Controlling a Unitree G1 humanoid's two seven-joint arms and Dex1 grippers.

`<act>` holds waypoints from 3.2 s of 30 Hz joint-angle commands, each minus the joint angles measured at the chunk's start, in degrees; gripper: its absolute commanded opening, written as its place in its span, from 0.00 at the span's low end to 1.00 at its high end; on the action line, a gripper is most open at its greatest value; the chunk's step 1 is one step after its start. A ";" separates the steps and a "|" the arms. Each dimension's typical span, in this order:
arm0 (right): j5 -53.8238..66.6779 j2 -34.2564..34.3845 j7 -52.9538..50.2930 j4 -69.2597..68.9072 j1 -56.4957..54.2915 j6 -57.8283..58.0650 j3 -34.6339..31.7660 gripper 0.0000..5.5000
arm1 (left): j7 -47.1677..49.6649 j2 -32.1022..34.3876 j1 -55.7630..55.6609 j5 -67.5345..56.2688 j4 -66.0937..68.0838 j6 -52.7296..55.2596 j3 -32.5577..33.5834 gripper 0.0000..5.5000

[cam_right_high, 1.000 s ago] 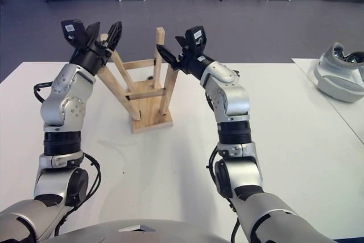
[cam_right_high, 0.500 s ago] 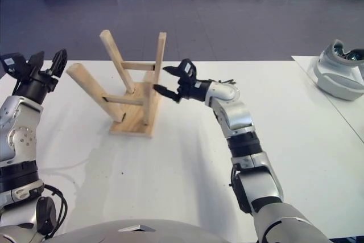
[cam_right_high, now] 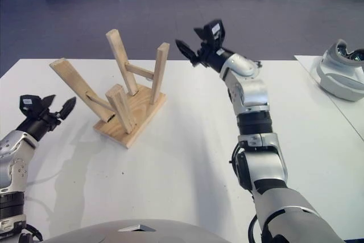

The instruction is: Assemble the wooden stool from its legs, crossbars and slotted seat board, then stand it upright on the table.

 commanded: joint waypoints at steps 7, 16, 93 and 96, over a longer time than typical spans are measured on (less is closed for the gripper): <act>0.22 1.86 0.85 11.10 -2.54 -7.37 -3.49 0.70 | -11.52 1.26 -7.05 -7.58 3.45 4.11 -3.98 0.70; 0.04 3.30 1.00 8.95 0.31 -6.92 -3.34 0.70 | -8.88 0.21 -12.53 -9.07 6.64 2.47 -1.84 0.50; -0.68 -14.91 17.67 -28.28 58.87 -9.47 0.22 0.70 | -5.38 -1.03 19.75 15.25 -9.71 -2.17 -23.56 0.79; -0.99 -14.16 16.43 -29.43 58.27 -8.42 0.97 0.70 | -5.97 -0.61 20.82 14.55 -11.69 -0.60 -24.59 0.79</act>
